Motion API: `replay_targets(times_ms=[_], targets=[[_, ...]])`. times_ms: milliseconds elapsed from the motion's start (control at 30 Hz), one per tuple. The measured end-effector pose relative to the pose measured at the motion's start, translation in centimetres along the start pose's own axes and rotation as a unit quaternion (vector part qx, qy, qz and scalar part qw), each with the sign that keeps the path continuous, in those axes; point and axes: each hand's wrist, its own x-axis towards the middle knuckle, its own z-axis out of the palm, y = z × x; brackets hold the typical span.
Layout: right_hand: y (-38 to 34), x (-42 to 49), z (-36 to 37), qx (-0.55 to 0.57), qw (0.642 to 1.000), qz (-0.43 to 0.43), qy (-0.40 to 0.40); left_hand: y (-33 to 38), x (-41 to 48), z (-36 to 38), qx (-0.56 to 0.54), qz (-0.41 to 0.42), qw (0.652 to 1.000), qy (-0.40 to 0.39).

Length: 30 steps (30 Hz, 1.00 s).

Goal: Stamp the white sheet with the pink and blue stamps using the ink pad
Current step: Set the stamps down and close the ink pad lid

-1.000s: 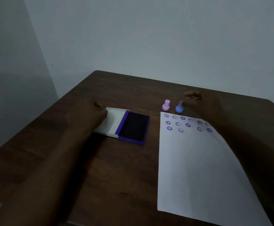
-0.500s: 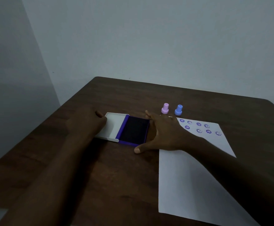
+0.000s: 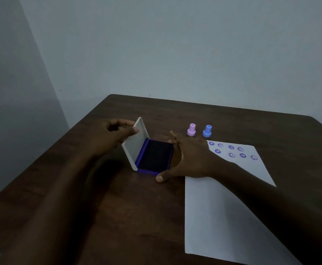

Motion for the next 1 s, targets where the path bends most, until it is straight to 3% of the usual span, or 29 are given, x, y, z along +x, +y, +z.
replay_targets(times_ms=[233,433,567,1000], targets=[[0.5,-0.4,0.6,0.048,0.998,-0.002,0.036,0.0,-0.1,5.2,-0.008,-0.015,1.0,-0.023],[3.5,-1.1,-0.5,0.045,0.996,-0.009,0.073,-0.8,1.2,7.7,0.228,-0.004,0.974,-0.009],[5.2,-2.3,-1.9,0.035,0.993,-0.004,0.111,-0.7,0.7,8.2,0.317,0.032,0.948,0.0],[8.7,-3.8,-2.1,0.087,0.987,0.028,0.135,-1.1,0.6,8.3,0.321,0.051,0.946,0.002]])
